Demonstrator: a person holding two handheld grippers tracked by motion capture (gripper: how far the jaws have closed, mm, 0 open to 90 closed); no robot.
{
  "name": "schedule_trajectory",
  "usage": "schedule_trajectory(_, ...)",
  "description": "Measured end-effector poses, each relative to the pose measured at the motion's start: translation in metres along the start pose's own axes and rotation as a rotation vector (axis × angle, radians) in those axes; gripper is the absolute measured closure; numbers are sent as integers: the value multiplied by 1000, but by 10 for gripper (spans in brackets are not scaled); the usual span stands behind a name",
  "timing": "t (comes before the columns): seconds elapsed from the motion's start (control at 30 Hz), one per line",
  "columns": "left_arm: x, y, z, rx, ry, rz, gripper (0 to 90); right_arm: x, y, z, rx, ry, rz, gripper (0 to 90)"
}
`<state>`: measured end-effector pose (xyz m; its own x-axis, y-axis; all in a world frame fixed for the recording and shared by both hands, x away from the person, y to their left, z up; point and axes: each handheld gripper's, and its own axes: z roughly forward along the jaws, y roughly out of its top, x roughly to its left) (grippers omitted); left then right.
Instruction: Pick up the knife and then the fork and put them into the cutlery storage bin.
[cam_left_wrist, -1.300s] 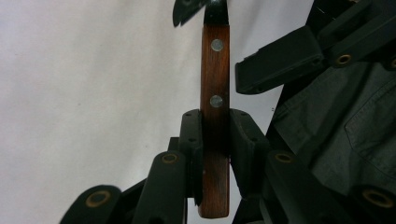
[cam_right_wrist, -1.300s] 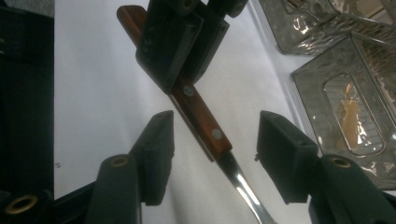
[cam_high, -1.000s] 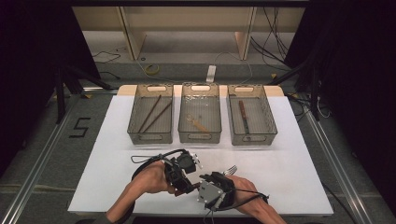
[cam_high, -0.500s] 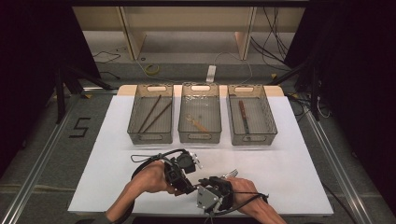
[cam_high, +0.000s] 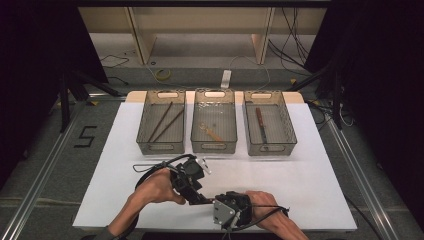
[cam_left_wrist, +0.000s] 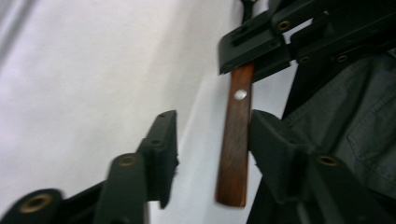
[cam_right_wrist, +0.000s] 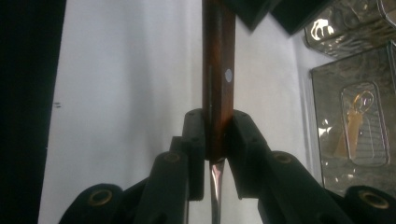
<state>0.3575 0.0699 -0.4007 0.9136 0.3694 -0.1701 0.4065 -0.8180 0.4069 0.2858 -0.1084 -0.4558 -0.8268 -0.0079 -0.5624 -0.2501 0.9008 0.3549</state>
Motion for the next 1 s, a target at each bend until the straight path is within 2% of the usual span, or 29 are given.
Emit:
schedule_trajectory(0.03,2,-1,-3,-13,5,-10,409,-1,-1,0,3,3,2,782)
schedule_trajectory(0.07,4,-3,-5,-27,10,-20,384,-1,-2,0,-1,-9,33,782)
schedule_trajectory(0.1,5,-4,-8,-43,15,-26,367,-4,-4,-1,8,-2,20,781)
schedule_trajectory(0.17,9,-8,-13,-76,27,-42,326,-6,-7,-2,-1,1,42,782)
schedule_trajectory(0.23,11,-13,-17,-110,47,-64,297,-8,-10,-3,-11,-5,95,782)
schedule_trajectory(0.3,13,-17,-21,-150,61,-81,273,-13,-15,-6,-7,-5,116,781)
schedule_trajectory(0.37,13,-22,-23,-189,73,-81,254,-18,-20,-8,-5,-11,145,782)
schedule_trajectory(0.47,15,-28,-22,-231,80,-90,244,-27,-27,-11,-18,-27,221,782)
schedule_trajectory(0.57,16,-35,-20,-297,105,-101,229,-38,-35,-15,-28,-35,280,781)
schedule_trajectory(0.6,16,-38,-20,-318,106,-109,228,-41,-37,-15,-38,-45,321,781)
schedule_trajectory(0.73,16,-46,-18,-390,124,-123,218,-54,-49,-19,-41,-63,379,781)
schedule_trajectory(0.87,17,-53,-14,-416,150,-146,212,-66,-58,-21,-36,-84,457,781)
schedule_trajectory(1.0,20,-61,-18,-472,157,-188,197,-79,-67,-23,-39,-89,529,781)
